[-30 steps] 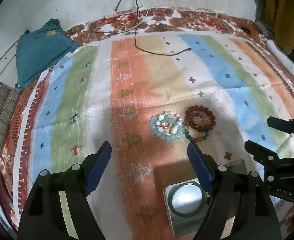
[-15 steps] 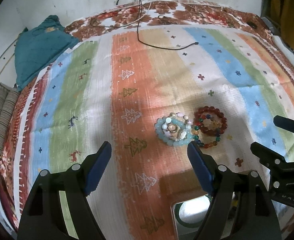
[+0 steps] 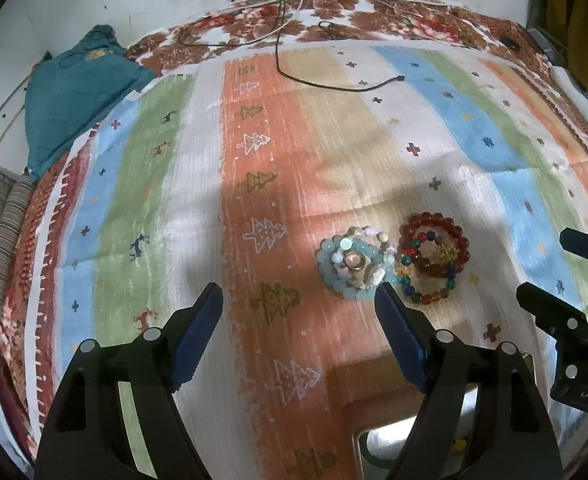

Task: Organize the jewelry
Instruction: 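Move both open grippers back to the remaining bracelets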

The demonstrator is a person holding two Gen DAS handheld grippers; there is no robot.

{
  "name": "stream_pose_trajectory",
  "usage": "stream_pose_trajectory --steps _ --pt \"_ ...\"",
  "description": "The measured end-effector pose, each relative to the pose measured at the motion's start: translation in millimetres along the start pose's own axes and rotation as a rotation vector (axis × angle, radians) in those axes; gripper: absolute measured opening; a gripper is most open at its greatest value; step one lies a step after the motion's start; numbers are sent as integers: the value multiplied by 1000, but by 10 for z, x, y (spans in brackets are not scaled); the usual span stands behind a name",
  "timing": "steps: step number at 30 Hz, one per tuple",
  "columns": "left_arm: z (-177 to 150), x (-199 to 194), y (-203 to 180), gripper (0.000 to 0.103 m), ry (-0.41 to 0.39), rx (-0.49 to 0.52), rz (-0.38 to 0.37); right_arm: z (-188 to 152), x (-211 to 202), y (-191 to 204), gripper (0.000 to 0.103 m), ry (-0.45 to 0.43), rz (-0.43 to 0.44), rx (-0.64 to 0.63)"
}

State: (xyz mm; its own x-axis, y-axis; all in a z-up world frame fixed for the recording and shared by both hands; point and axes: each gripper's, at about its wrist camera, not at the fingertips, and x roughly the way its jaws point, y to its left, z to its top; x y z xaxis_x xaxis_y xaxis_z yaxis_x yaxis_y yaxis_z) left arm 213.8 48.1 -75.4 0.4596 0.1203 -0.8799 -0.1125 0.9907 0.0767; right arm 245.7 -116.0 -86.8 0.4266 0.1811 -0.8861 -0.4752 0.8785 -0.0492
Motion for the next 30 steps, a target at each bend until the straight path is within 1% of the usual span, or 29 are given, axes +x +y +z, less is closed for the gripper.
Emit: stream_pose_trajectory --steps 15,24,30 --pt "92 110 -74 78 -2 37 -18 70 124 8 74 24 -6 -9" --pt "162 286 -58 77 19 35 -37 134 272 -22 74 51 -12 -2" --pt "192 456 -57 76 47 41 -41 166 406 -28 74 75 -15 -4"
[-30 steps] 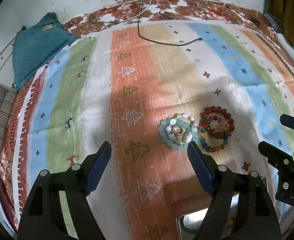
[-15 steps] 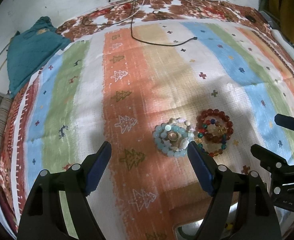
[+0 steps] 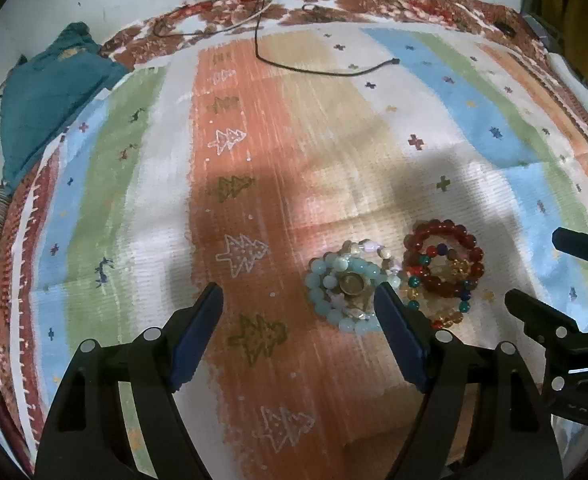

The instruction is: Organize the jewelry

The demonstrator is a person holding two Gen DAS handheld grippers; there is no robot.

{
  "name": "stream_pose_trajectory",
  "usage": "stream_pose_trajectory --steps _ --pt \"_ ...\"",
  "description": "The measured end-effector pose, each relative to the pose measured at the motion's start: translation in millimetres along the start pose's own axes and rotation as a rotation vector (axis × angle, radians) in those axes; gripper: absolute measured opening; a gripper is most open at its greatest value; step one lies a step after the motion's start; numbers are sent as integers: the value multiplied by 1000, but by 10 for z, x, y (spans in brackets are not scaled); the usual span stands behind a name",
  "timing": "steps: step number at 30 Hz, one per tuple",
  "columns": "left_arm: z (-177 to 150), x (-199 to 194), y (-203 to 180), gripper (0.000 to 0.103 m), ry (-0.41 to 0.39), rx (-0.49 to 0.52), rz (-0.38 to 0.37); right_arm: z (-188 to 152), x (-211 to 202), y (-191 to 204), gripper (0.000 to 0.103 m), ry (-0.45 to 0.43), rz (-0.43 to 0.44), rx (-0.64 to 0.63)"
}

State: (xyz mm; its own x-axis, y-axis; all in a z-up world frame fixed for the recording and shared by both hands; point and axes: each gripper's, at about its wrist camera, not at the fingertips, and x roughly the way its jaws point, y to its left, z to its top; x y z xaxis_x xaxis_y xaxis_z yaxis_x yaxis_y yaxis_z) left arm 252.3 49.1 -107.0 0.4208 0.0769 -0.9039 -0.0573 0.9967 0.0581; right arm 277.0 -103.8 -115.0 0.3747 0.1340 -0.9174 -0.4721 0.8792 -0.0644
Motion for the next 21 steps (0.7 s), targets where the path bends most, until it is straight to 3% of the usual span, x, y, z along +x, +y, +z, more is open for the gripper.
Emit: stream_pose_trajectory --steps 7,13,14,16,21 --pt "62 141 -17 74 13 6 -20 55 140 24 74 23 3 -10" --pt "125 271 -59 64 33 21 -40 96 245 48 74 40 3 -23" --pt "131 287 -65 63 35 25 -42 102 270 57 67 46 6 -28" --pt "149 332 -93 63 33 35 -54 113 311 72 63 50 6 -35" --pt "149 450 -147 43 52 58 -77 119 397 119 60 68 11 -53"
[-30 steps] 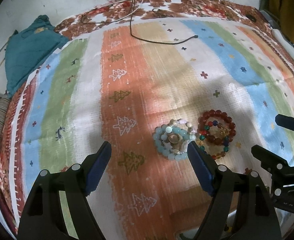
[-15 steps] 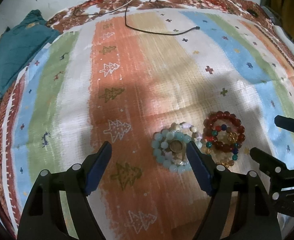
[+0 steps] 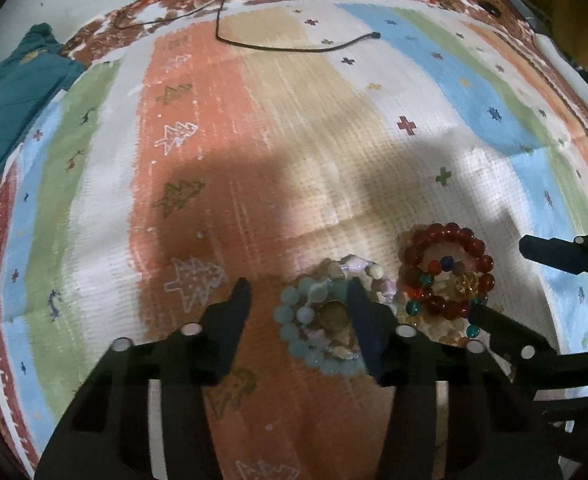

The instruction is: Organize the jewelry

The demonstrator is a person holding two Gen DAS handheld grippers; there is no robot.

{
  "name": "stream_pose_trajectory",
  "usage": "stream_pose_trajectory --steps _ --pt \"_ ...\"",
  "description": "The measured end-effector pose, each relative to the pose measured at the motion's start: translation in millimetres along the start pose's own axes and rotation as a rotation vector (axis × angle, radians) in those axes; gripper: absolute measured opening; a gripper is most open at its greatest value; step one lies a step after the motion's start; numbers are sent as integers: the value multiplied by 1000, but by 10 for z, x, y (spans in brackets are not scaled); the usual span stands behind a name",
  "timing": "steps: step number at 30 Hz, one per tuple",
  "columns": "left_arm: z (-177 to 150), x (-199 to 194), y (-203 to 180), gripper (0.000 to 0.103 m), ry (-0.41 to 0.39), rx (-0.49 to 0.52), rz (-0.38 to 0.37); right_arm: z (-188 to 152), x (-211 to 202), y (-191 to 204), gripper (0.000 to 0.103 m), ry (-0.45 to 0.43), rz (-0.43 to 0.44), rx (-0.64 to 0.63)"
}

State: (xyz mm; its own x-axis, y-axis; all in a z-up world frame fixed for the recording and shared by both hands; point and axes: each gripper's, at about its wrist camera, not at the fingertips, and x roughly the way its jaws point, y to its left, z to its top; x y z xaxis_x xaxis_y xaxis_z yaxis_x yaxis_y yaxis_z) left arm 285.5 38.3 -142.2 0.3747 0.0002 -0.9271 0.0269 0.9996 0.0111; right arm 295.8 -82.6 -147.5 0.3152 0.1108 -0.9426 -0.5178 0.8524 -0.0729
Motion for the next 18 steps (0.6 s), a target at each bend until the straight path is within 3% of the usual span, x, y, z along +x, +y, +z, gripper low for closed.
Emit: stream_pose_trajectory --steps 6,12,14,18 --pt "-47 71 -52 19 17 33 7 8 62 4 42 13 18 -7" --pt "-48 74 -66 11 8 35 19 -23 111 45 25 14 23 -34" --pt "-50 75 -72 11 7 39 24 -19 112 43 13 15 40 -33" --pt "-47 37 -65 11 3 27 28 -35 103 63 11 8 38 -49"
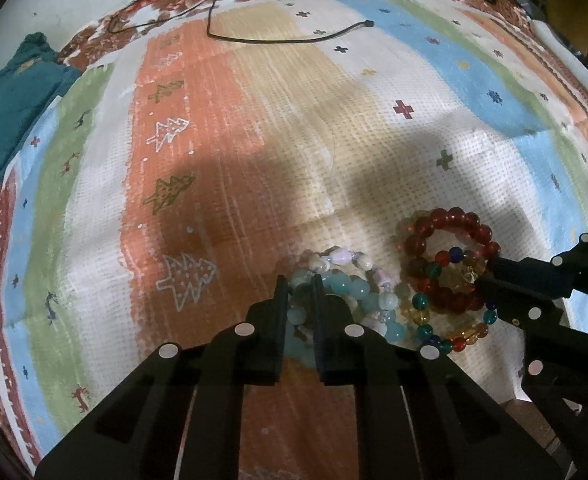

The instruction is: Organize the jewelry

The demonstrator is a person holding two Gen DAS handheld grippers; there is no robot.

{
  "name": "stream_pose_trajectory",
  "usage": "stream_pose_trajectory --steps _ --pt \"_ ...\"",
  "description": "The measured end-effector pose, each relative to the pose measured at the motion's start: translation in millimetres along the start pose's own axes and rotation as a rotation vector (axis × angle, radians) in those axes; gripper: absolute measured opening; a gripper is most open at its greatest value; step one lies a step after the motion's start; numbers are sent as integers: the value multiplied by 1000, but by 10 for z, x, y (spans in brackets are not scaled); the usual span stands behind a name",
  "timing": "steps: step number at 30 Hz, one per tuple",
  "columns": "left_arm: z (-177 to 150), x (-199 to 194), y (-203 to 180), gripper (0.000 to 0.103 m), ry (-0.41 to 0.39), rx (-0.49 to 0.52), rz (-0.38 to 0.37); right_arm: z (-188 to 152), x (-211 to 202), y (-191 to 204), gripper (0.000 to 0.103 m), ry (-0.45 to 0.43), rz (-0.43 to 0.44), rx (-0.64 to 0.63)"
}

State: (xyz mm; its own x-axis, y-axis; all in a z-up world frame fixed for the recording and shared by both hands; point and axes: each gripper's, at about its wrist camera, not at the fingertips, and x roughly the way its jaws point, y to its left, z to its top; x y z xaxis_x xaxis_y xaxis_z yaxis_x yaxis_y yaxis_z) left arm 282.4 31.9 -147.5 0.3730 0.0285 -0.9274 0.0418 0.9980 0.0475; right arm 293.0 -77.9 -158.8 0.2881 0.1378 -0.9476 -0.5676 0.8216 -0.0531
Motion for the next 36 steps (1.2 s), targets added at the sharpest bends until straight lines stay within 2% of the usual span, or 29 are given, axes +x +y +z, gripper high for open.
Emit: stream_pose_trajectory --steps 8,14,22,27,36 --pt "-53 -336 0 11 -40 -61 -4 -3 -267 73 11 -62 2 -12" --pt "-68 -632 -99 11 -91 -71 5 -66 -531 69 11 -124 7 -1" --pt "-157 -799 -79 11 -104 -100 -1 -117 -774 -20 10 -195 20 54" --pt "-215 -972 -61 11 -130 -123 -26 -163 -868 -47 10 -211 51 83" --pt "-373 -1350 -102 11 -201 -139 -64 -299 -1094 28 10 -258 26 59"
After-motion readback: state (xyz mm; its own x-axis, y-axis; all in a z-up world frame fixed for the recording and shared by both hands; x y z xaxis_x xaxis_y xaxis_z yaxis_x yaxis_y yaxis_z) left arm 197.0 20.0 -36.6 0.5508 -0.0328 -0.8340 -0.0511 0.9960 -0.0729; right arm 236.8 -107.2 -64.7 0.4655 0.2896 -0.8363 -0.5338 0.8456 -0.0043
